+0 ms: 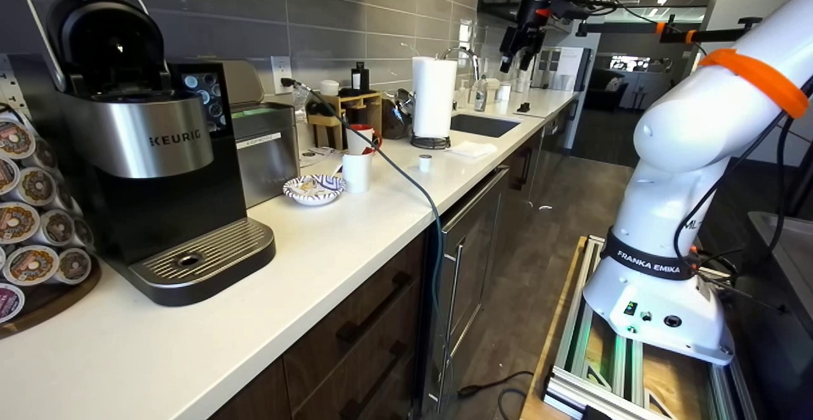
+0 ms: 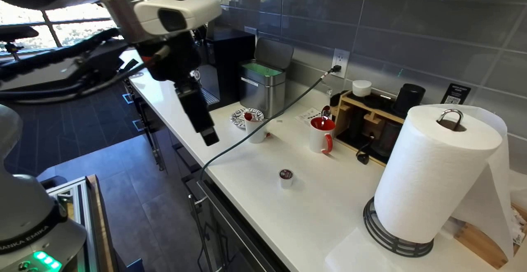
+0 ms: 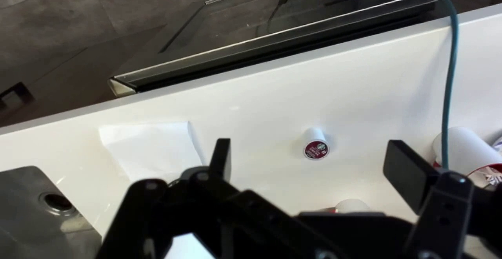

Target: Put the coffee pod in the black and white bowl on the left.

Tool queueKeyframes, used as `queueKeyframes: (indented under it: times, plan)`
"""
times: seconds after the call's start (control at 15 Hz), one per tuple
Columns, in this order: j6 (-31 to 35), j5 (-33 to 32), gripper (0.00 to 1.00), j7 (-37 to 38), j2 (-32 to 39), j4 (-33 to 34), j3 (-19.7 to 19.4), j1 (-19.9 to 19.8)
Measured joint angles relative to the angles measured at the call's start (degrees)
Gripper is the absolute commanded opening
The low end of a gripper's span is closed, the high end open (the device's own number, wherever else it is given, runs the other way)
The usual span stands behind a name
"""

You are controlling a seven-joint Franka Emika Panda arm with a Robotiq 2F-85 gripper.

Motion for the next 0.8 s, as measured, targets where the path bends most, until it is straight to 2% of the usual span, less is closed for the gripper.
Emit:
queueKeyframes:
  times: [0.4, 0.8]
  plan:
    - [5.86, 2.52, 1.0, -4.43, 17.76, 11.85, 0.72, 4.01]
    - [6.79, 2.52, 1.0, -4.54, 17.52, 12.07, 1.26, 2.89]
